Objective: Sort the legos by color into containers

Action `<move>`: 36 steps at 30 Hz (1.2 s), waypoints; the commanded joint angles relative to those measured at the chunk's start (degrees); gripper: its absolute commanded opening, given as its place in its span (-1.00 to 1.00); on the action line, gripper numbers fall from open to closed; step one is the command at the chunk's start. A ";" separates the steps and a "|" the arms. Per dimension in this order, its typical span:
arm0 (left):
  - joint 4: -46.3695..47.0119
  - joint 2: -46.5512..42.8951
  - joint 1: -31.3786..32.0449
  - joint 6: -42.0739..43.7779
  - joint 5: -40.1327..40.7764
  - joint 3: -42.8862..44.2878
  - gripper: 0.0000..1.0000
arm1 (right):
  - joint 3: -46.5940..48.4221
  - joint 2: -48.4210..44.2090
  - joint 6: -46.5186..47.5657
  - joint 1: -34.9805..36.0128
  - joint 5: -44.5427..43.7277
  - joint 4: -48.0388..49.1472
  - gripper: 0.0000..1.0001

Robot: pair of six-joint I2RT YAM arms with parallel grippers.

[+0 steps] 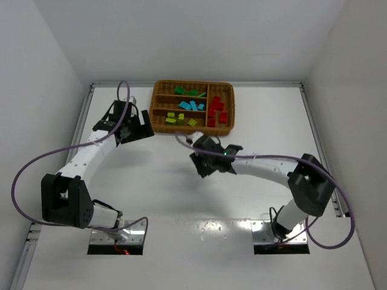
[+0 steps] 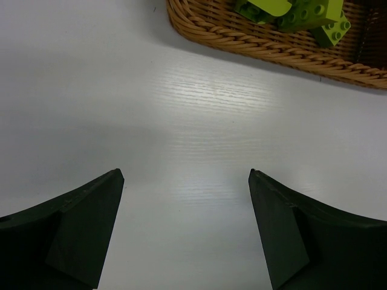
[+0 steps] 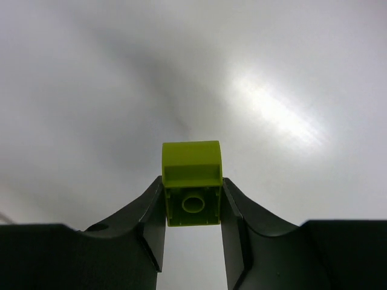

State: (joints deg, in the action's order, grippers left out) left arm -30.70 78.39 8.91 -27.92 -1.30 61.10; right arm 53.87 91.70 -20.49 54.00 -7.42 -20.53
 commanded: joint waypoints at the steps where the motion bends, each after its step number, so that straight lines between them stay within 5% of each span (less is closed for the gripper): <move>1: 0.29 -1.22 -0.73 -1.43 0.69 2.09 0.82 | 7.37 0.56 -4.20 -5.91 -0.31 5.86 -0.47; 13: -0.85 -0.61 -1.79 -2.49 -1.51 2.97 0.82 | 48.47 29.65 -5.78 -18.91 -3.91 -2.05 -0.31; 18: -2.17 -1.66 -1.79 -1.17 -0.81 2.97 0.82 | 54.57 35.29 -5.79 -20.15 -5.24 -1.35 -0.23; 19: -2.70 -1.66 -1.79 -1.17 -0.81 2.97 0.82 | 55.72 37.65 -6.31 -20.16 -5.93 -1.35 -0.13; 20: -2.70 -2.18 -1.79 -0.56 -0.81 2.97 0.82 | 57.04 38.81 -6.32 -20.68 -5.94 -1.87 0.26; 23: -3.92 -2.19 -1.79 0.05 -0.28 2.97 0.82 | 62.32 40.31 -5.71 -20.69 -7.43 -4.16 0.64; 28: -3.93 -2.19 -1.79 0.06 -0.28 3.50 0.82 | 53.73 28.21 -5.70 -20.69 -13.04 -0.92 0.71; 31: -3.93 -2.71 -1.79 1.20 -0.28 3.50 0.82 | 44.24 17.57 -9.02 -21.30 -20.59 -1.08 1.00; 36: -5.68 -2.72 -1.79 1.73 -0.28 5.07 0.82 | 30.61 4.65 -20.97 -26.22 -28.70 -16.53 1.00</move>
State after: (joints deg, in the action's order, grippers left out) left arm -35.18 77.67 7.77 -27.38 -1.87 62.83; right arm 88.58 102.41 -32.62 31.16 -28.08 -27.75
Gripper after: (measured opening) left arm 0.909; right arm 0.997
